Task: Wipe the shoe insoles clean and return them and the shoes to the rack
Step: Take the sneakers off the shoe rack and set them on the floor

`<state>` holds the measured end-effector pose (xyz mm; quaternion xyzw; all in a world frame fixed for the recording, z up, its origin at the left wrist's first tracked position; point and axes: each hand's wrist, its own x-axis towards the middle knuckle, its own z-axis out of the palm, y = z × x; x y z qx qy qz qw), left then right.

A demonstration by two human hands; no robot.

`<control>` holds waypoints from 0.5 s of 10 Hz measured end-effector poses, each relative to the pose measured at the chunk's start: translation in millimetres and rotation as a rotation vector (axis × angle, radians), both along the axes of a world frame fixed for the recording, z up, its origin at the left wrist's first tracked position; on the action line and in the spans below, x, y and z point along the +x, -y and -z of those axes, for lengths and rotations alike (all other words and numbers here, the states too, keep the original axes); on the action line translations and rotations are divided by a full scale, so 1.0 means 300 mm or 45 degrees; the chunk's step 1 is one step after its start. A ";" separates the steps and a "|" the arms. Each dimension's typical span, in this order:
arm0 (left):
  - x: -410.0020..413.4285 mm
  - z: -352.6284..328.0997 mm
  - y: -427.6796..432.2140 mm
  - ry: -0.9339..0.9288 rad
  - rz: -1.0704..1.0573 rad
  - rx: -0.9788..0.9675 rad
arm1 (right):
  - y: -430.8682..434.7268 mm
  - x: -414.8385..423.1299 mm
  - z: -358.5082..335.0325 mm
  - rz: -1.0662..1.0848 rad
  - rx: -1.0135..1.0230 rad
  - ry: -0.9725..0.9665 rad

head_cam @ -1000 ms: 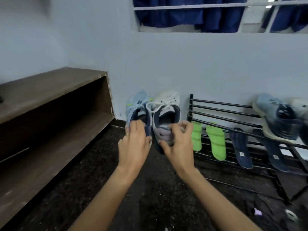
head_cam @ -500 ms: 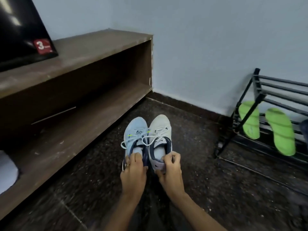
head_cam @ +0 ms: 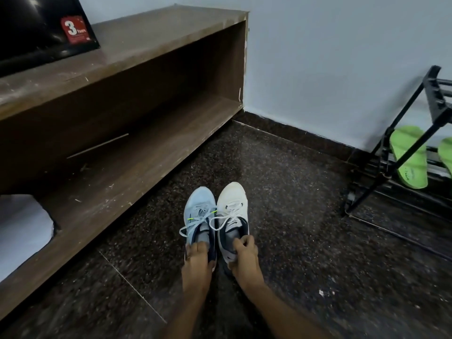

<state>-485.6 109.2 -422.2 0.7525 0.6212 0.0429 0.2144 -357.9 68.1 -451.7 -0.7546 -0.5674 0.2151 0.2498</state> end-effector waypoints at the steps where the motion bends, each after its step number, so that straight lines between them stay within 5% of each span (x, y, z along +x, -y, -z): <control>1: 0.006 0.048 -0.006 0.087 0.037 -0.017 | -0.002 -0.006 -0.010 0.069 -0.034 -0.141; 3: 0.030 0.059 -0.012 0.016 0.046 -0.092 | 0.034 0.043 -0.055 0.042 -0.094 0.006; 5: 0.134 -0.124 -0.011 0.397 0.121 0.289 | 0.101 0.175 -0.195 0.095 0.000 0.038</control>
